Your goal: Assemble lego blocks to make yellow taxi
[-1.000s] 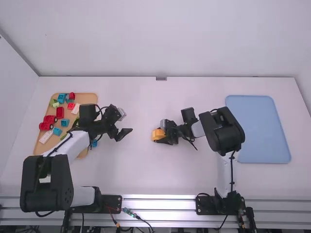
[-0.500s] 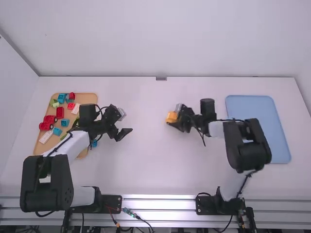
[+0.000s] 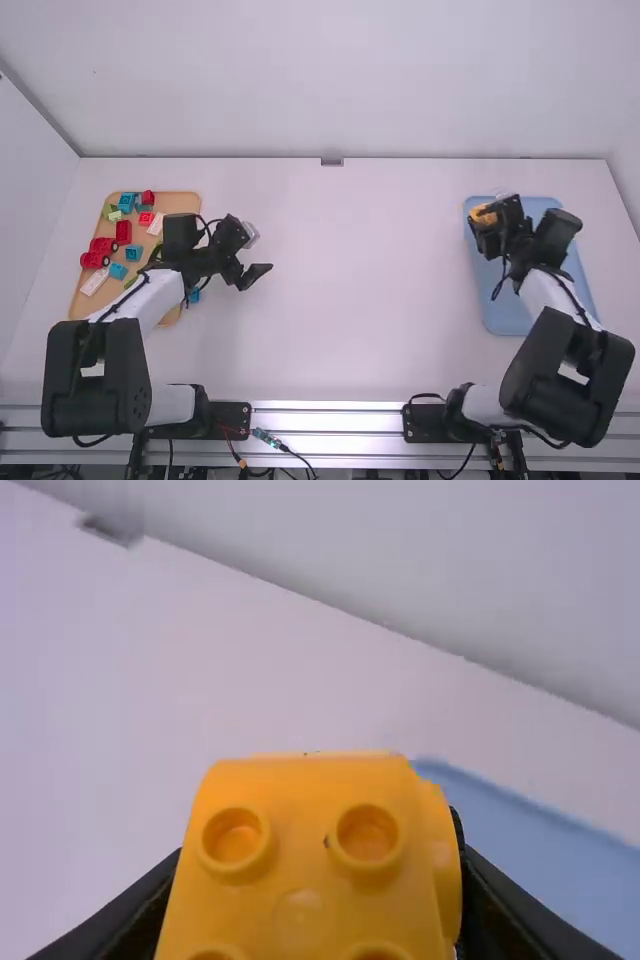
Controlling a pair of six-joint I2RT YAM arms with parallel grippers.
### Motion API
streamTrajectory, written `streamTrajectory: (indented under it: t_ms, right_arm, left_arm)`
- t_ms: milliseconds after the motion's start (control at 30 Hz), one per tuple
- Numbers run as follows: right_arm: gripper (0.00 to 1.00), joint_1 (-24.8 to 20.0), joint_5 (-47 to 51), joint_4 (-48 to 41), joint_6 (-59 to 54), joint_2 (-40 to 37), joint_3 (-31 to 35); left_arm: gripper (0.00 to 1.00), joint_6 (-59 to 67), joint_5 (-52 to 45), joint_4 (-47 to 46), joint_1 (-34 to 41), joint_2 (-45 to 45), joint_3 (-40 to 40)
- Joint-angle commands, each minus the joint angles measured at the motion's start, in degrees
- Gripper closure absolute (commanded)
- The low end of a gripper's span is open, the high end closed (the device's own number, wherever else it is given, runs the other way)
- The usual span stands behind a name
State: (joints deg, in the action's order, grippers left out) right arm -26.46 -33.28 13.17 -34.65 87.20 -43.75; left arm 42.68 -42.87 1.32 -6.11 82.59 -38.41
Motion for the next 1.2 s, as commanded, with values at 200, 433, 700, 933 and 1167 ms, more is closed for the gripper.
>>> streamTrajectory:
  t_ms: [200, 433, 700, 933, 1167]
  right_arm:
    - [0.77, -8.54, -3.91, 17.11, 1.99, 9.09, 6.84]
    - [0.78, -9.76, 0.11, 28.76, 7.47, 21.28, 7.21]
    - [0.84, -10.22, -1.51, 24.74, 8.15, 32.69, -0.52]
    - [0.00, -10.70, -5.35, 21.99, 8.37, 31.80, -1.46]
    - [0.01, -11.23, -5.88, 13.22, 8.37, 18.64, 1.03]
  left_arm:
    - [0.01, 0.17, -0.95, -0.01, 0.28, -1.07, -0.55]
    - [0.01, 0.17, -0.95, -0.62, 0.28, -1.07, -0.55]
    - [0.01, -3.93, -0.58, 0.71, 0.24, -1.07, -0.55]
    - [0.01, -3.93, -0.49, 0.67, 0.28, -1.07, -0.55]
    - [0.01, -3.91, -0.47, 0.93, 0.24, -1.07, -0.55]
